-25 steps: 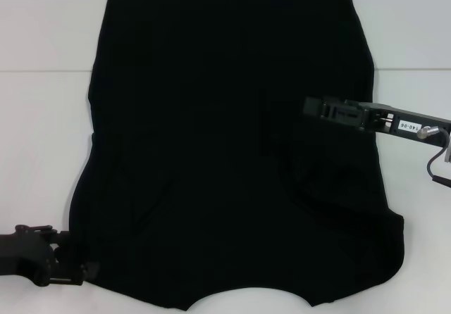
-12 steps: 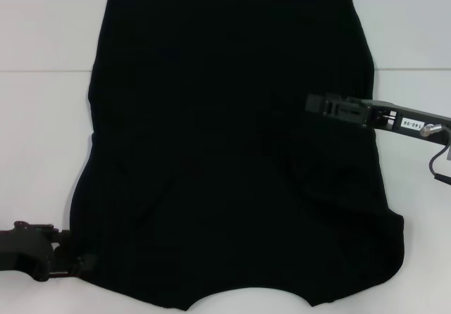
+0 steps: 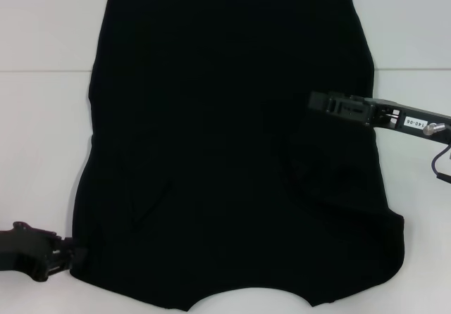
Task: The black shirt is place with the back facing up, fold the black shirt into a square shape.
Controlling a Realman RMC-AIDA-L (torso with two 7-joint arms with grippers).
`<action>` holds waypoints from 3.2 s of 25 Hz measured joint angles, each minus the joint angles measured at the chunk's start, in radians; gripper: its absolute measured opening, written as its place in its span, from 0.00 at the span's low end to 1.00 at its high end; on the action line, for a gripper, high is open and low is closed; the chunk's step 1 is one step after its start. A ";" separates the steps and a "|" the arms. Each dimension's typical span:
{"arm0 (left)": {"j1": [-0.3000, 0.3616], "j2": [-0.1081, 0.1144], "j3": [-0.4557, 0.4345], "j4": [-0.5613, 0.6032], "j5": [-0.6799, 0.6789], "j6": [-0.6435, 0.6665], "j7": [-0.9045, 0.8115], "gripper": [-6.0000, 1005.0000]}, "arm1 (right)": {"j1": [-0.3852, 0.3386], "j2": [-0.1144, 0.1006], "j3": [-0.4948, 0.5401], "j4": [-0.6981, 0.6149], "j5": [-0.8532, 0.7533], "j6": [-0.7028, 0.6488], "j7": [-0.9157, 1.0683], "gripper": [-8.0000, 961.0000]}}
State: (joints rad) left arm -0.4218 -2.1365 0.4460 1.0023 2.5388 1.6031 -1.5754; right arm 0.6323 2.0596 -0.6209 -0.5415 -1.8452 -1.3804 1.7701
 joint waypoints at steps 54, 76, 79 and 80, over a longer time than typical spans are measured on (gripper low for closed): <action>-0.025 0.006 0.000 0.047 0.042 0.023 -0.043 0.04 | -0.177 -0.130 -0.014 -0.002 -0.270 -0.098 0.233 0.84; -0.033 0.007 0.000 0.044 0.042 0.014 -0.043 0.04 | -0.137 -0.093 -0.022 -0.001 -0.346 -0.031 0.255 0.51; -0.034 0.007 0.000 0.044 0.042 0.014 -0.043 0.04 | -0.141 -0.090 -0.023 -0.001 -0.350 -0.019 0.251 0.42; -0.034 0.006 0.000 0.044 0.042 0.014 -0.043 0.04 | -0.143 -0.088 -0.022 -0.001 -0.351 -0.015 0.249 0.37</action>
State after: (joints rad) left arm -0.4555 -2.1301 0.4463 1.0460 2.5804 1.6168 -1.6183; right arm 0.4896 1.9718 -0.6430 -0.5428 -2.1960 -1.3951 2.0188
